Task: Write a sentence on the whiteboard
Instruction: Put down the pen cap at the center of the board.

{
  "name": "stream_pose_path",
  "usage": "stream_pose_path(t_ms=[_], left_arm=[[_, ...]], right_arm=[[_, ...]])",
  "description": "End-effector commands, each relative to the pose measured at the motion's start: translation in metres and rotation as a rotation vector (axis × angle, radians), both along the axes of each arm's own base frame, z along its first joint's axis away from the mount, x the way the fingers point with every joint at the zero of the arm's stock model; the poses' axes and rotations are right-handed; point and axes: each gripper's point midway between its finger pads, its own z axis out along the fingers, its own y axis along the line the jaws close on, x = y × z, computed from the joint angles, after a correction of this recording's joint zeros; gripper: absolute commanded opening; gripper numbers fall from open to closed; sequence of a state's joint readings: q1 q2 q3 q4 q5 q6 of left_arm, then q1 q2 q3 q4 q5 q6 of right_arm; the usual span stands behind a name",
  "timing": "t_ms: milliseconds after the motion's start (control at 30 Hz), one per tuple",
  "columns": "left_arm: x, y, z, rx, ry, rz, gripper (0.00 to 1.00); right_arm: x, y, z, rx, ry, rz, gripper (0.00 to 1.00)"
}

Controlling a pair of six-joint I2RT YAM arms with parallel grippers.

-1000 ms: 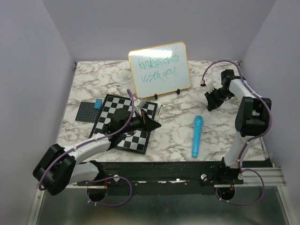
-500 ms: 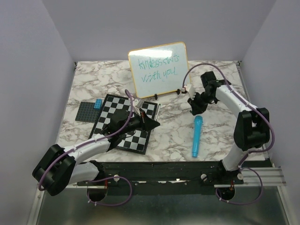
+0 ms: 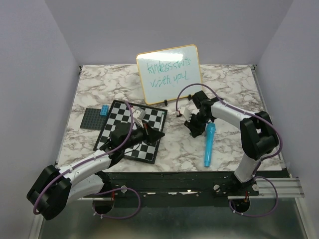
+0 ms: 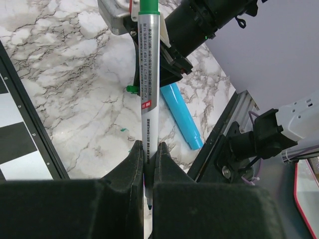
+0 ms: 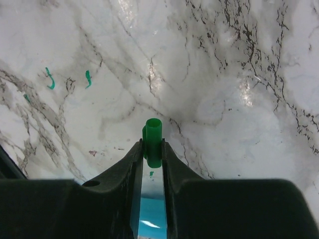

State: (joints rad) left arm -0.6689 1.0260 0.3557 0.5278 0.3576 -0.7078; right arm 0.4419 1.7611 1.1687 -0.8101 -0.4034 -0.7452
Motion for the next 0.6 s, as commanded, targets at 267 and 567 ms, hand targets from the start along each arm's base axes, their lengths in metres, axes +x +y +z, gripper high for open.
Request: stream_pose_path(t_ms=[267, 567], left_arm=[[0.0, 0.011, -0.007, -0.034, 0.029, 0.074, 0.0], [-0.008, 0.004, 0.012, -0.13, -0.007, 0.016, 0.0]], right_arm=[[0.001, 0.005, -0.008, -0.056, -0.048, -0.012, 0.53], [0.012, 0.033, 0.097, 0.291, -0.175, -0.02, 0.57]])
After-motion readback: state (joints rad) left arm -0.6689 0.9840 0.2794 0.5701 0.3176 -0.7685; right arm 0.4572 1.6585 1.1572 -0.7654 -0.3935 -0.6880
